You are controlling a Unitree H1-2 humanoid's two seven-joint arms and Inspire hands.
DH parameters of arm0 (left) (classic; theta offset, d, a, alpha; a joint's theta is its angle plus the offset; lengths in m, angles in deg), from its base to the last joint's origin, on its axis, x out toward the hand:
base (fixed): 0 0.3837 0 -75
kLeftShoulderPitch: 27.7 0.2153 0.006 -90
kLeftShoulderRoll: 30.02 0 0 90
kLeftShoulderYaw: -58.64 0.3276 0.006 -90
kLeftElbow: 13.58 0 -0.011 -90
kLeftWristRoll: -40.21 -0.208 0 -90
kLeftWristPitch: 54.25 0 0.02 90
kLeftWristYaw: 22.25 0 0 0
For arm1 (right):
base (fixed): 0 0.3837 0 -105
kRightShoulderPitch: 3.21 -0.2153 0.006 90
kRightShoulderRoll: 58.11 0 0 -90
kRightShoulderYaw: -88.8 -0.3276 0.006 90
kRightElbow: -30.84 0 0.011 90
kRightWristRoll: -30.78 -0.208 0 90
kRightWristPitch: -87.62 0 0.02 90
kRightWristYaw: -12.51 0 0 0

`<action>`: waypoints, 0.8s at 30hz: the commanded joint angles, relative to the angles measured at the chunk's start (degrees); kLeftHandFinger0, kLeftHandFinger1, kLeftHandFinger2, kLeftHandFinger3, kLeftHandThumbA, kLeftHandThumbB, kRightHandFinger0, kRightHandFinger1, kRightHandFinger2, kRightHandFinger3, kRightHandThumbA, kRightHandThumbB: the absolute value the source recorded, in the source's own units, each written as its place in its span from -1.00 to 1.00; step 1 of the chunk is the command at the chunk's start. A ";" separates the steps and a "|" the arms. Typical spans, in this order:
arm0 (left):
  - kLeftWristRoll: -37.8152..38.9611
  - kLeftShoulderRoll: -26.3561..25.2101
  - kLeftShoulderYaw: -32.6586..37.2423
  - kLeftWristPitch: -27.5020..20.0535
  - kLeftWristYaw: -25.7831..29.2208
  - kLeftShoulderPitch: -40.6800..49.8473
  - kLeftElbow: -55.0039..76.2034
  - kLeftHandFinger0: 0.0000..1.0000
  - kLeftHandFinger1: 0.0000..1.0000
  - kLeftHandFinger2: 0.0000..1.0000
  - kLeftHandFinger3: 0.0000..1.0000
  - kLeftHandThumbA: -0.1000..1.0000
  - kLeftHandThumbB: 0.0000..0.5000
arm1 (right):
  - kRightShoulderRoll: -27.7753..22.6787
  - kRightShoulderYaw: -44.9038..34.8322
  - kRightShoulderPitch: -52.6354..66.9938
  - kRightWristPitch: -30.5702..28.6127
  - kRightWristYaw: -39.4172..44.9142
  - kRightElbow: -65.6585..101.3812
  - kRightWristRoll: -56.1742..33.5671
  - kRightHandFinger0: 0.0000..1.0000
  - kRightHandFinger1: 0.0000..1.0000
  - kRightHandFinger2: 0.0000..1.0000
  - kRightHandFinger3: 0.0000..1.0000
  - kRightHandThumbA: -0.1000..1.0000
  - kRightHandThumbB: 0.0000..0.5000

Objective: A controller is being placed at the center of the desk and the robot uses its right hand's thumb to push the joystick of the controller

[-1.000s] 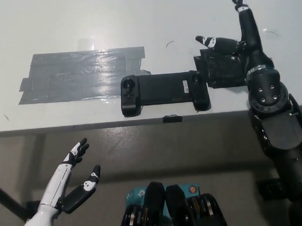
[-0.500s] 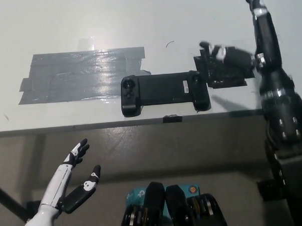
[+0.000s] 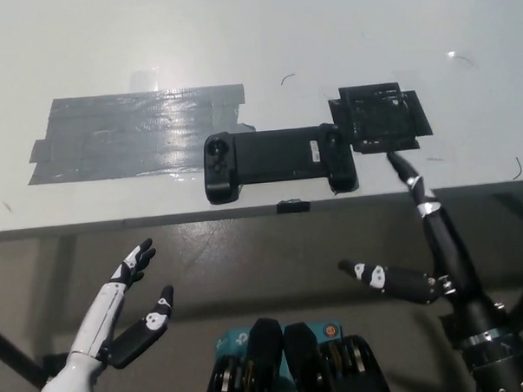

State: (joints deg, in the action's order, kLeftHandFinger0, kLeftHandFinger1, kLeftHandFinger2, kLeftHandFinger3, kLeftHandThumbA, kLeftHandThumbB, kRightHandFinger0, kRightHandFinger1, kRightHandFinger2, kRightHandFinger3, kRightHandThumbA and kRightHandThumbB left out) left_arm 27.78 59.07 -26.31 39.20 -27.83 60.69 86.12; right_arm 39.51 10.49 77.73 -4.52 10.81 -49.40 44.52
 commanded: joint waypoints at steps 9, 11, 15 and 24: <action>0.60 -0.71 -0.66 -1.30 -0.72 -0.09 1.62 1.00 1.00 1.00 1.00 0.10 -0.99 | -0.81 -0.42 -1.47 -4.22 1.20 -5.15 1.30 1.00 1.00 1.00 1.00 1.00 0.25; 0.37 -0.75 -0.58 -1.49 -0.65 -0.27 1.44 1.00 1.00 1.00 1.00 0.10 -0.95 | -1.00 -0.53 -1.67 -4.33 1.16 -6.03 1.43 1.00 1.00 1.00 1.00 1.00 0.24; 0.59 -0.78 -0.73 -1.88 -0.60 -0.52 1.17 1.00 1.00 1.00 1.00 0.15 -0.92 | -1.08 -0.58 -2.02 -4.68 0.86 -6.92 1.98 1.00 1.00 1.00 1.00 1.00 0.25; -0.28 -0.85 -0.68 -1.94 -0.29 -0.69 1.29 1.00 1.00 1.00 1.00 0.13 -0.95 | -1.12 -1.12 -2.38 -4.28 1.36 -7.48 1.11 1.00 1.00 1.00 1.00 1.00 0.22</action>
State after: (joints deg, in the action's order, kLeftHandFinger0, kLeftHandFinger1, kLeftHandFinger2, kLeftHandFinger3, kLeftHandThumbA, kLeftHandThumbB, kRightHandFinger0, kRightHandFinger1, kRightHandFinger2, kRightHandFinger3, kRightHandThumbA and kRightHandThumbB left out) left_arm 27.73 59.07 -26.41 39.15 -27.83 60.71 86.11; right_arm 38.77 10.07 77.14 -6.10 11.48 -57.34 45.78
